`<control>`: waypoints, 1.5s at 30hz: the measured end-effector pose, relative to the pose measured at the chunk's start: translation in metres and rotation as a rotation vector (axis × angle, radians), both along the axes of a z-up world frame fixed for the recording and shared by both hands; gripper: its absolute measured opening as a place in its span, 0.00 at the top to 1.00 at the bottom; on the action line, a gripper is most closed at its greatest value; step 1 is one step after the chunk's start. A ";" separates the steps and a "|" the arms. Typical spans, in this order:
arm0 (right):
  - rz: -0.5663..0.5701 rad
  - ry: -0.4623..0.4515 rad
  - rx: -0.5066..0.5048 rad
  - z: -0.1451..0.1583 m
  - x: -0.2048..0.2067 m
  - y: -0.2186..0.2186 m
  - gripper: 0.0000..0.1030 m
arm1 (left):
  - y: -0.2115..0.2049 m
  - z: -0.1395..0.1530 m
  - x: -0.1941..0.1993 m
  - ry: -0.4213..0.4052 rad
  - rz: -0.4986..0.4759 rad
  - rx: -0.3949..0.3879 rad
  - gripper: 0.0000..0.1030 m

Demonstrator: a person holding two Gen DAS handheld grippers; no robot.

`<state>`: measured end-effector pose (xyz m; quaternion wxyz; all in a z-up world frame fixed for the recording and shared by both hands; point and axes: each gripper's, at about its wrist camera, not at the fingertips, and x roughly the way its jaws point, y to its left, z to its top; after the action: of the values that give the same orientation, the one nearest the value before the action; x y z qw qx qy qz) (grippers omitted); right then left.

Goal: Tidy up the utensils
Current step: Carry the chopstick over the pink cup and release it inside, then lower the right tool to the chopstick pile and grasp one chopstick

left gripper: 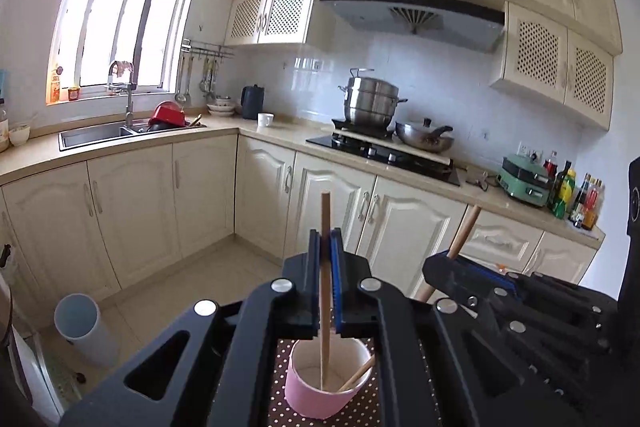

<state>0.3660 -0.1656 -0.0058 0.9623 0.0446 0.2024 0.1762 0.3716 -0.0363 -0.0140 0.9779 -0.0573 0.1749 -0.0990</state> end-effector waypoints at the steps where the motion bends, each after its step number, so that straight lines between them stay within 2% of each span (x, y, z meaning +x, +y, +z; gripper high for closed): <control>1: -0.002 0.006 0.000 -0.003 0.000 -0.001 0.95 | 0.001 -0.004 0.000 0.008 -0.005 0.002 0.95; 10: -0.026 0.068 0.004 -0.024 0.005 -0.005 0.95 | 0.007 -0.022 0.001 0.059 -0.017 0.025 0.93; 11: -0.027 0.075 0.006 -0.025 0.006 -0.006 0.95 | 0.008 -0.022 0.000 0.068 -0.022 0.026 0.90; 13: -0.029 0.088 0.013 -0.029 0.007 -0.008 0.94 | 0.008 -0.023 -0.002 0.074 -0.018 0.031 0.68; 17: -0.037 0.102 0.014 -0.034 0.006 -0.010 0.94 | 0.009 -0.025 -0.009 0.076 -0.012 0.046 0.65; 22: -0.048 0.120 0.022 -0.038 0.004 -0.012 0.94 | 0.015 -0.026 -0.015 0.090 0.005 0.041 0.54; 29: -0.056 0.128 0.022 -0.038 -0.001 -0.014 0.93 | 0.023 -0.026 -0.031 0.091 0.016 0.057 0.50; 32: -0.058 0.126 0.023 -0.037 -0.002 -0.014 0.89 | 0.027 -0.026 -0.038 0.091 0.022 0.063 0.47; 35: -0.063 0.115 0.025 -0.036 -0.011 -0.017 0.71 | 0.032 -0.025 -0.047 0.087 0.031 0.073 0.47; 36: -0.066 0.110 0.028 -0.035 -0.014 -0.018 0.60 | 0.035 -0.024 -0.051 0.085 0.033 0.075 0.47; 37: -0.070 0.103 0.031 -0.034 -0.019 -0.019 0.54 | 0.037 -0.024 -0.055 0.084 0.036 0.076 0.46; 45: -0.074 0.099 0.030 -0.038 -0.051 -0.029 0.54 | 0.058 -0.040 -0.083 0.138 0.054 0.079 0.45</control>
<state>0.3148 -0.1949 -0.0439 0.9561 0.0751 0.2455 0.1411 0.2887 0.0218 -0.0544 0.9673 -0.0300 0.2441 -0.0615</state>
